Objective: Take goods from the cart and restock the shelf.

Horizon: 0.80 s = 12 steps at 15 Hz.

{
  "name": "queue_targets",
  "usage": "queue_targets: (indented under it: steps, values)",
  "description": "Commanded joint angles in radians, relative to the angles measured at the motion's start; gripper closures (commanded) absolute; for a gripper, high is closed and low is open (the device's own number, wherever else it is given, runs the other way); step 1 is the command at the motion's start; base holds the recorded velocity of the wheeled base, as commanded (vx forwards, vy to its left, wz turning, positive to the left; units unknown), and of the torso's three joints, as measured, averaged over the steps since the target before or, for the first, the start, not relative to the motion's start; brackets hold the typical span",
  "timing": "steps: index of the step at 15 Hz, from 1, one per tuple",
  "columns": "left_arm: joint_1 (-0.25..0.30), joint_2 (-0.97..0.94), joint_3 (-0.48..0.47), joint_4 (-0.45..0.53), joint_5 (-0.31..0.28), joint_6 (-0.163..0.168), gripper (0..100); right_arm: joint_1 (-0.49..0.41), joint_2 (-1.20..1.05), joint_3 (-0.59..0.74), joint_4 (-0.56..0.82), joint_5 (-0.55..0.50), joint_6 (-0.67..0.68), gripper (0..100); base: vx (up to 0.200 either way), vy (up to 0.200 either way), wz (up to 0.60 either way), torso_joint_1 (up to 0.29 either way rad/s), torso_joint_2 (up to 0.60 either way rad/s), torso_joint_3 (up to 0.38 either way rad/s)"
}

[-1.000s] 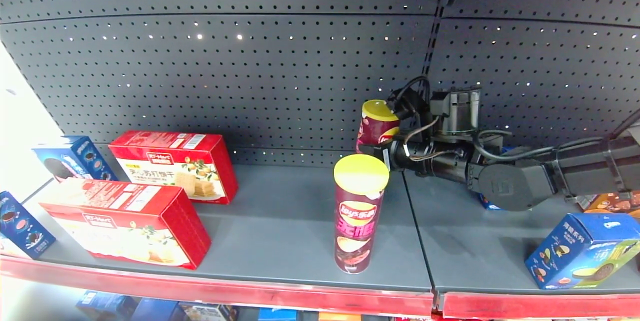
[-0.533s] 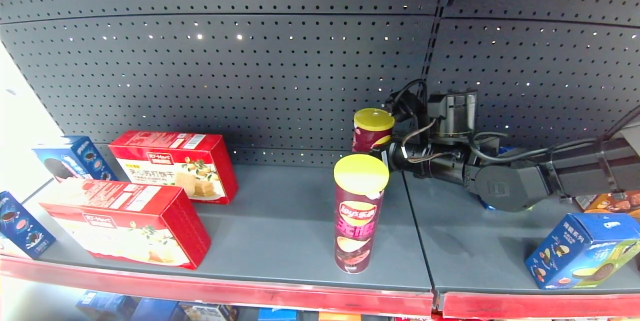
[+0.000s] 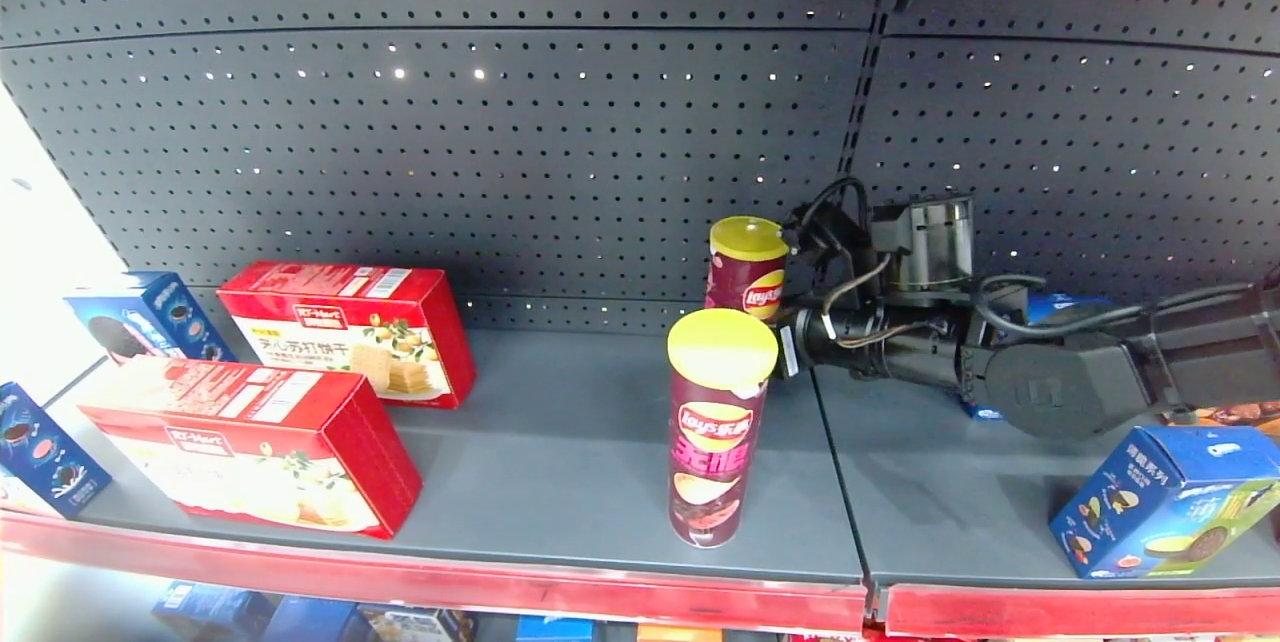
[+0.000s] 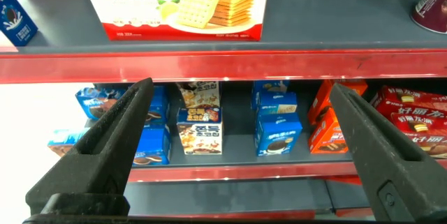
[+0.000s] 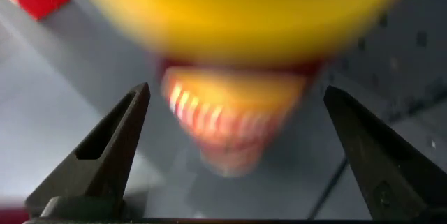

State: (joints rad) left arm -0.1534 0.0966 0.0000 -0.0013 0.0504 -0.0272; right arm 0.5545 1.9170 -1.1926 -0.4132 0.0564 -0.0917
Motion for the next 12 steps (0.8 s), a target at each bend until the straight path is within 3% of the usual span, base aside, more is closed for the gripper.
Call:
queue_targets:
  steps: [1, 10, 12]
  values:
    - [0.0, 0.002, 0.0, 0.0, 0.0, 0.0, 0, -0.007, -0.081, 0.073, 0.001, -0.001, -0.003, 0, 0.0, 0.0, 0.0, 0.0, 0.0, 0.0]
    - [0.0, 0.002, 0.0, 0.0, 0.0, 0.0, 0, -0.025, -0.193, 0.225, 0.002, -0.024, -0.006, 0, 0.0, 0.0, 0.0, 0.0, 0.0, 0.0]
    - [0.0, 0.002, 0.0, 0.0, 0.0, 0.0, 0, -0.028, -0.191, 0.241, 0.004, -0.116, -0.003, 0, 0.0, 0.0, 0.0, 0.0, 0.0, 0.0]
